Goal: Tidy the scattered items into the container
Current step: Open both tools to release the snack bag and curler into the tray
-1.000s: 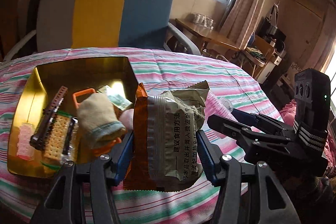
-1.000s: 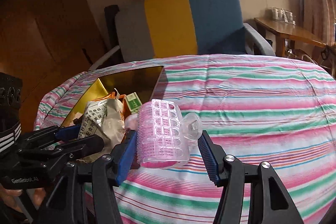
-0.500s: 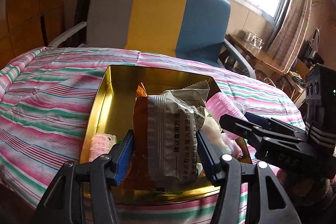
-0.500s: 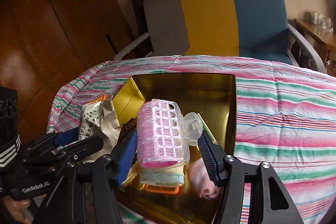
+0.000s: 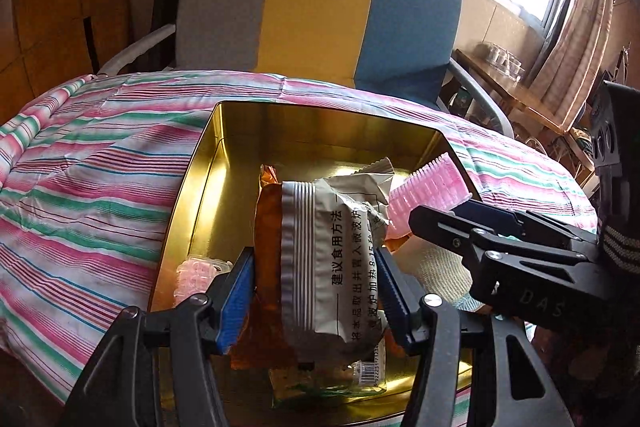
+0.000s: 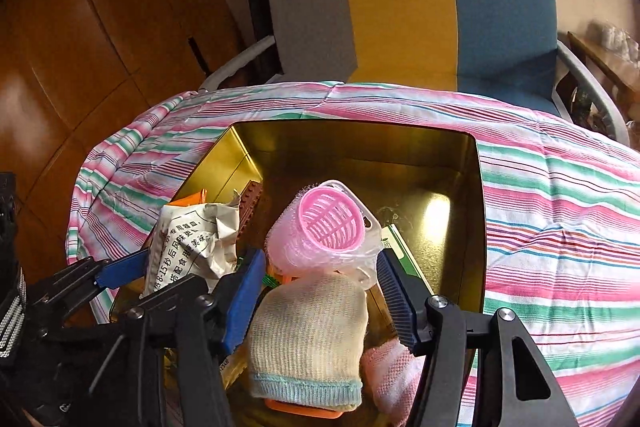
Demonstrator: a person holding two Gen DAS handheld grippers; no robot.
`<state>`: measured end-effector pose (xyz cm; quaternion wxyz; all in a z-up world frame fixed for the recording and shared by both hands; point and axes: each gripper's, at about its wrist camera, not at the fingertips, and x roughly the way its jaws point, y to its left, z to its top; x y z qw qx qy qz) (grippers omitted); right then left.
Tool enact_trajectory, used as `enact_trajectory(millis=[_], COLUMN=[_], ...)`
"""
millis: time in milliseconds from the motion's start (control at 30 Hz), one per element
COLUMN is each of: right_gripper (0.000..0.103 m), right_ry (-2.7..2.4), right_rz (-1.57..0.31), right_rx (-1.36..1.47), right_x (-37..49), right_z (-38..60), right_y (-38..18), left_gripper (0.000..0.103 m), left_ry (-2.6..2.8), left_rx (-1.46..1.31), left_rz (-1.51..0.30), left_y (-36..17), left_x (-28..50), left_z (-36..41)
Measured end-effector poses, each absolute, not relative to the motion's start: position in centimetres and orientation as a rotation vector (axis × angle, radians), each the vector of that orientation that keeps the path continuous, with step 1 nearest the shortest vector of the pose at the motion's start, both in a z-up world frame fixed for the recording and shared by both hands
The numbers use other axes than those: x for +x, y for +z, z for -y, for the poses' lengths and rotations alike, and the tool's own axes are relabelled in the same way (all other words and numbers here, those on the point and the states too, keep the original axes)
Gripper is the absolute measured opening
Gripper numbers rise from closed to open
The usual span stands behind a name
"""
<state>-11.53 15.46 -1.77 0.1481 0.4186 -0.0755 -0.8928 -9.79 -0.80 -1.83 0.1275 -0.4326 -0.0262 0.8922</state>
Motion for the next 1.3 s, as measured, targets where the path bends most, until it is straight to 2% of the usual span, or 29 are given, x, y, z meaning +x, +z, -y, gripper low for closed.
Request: enact_trajectory(millis=[200,733,800,1067,1133,1300], right_gripper=[0.062,0.067,0.070,0.098,0.102,0.103], right_ry=[-2.582,-2.639,-2.671,-2.848,-2.868,-2.902], right_rz=[0.222,0.224,0.214,0.205,0.213,0.192], right_rx=[1.180,1.129,1.130,1.144,1.149,1.155], right_x=[-10.4,-6.0,-5.2,-1.5,-0.9,0.5], right_z=[-16.1,-16.8,-16.6,-16.4,-16.4,-16.1], right_y=[-1.4,-0.2,-0.1,1.0,1.2,1.8], left_gripper=[0.064,0.066,0.066,0.066,0.066,0.066], left_ry=[2.625,2.658,2.681,2.788,2.796,2.842], left_rx=[-1.212,-1.200,-1.204,-1.211,-1.213,-1.207], left_rz=[0.105,0.124,0.100,-0.015,-0.009,-0.066], left_y=[-0.7,0.0,0.0,0.7,1.0,1.6], left_x=[-9.2,-5.0,-4.1,-0.9,-0.4,1.0], left_z=[1.1,1.3,1.2,1.1,1.3,1.1])
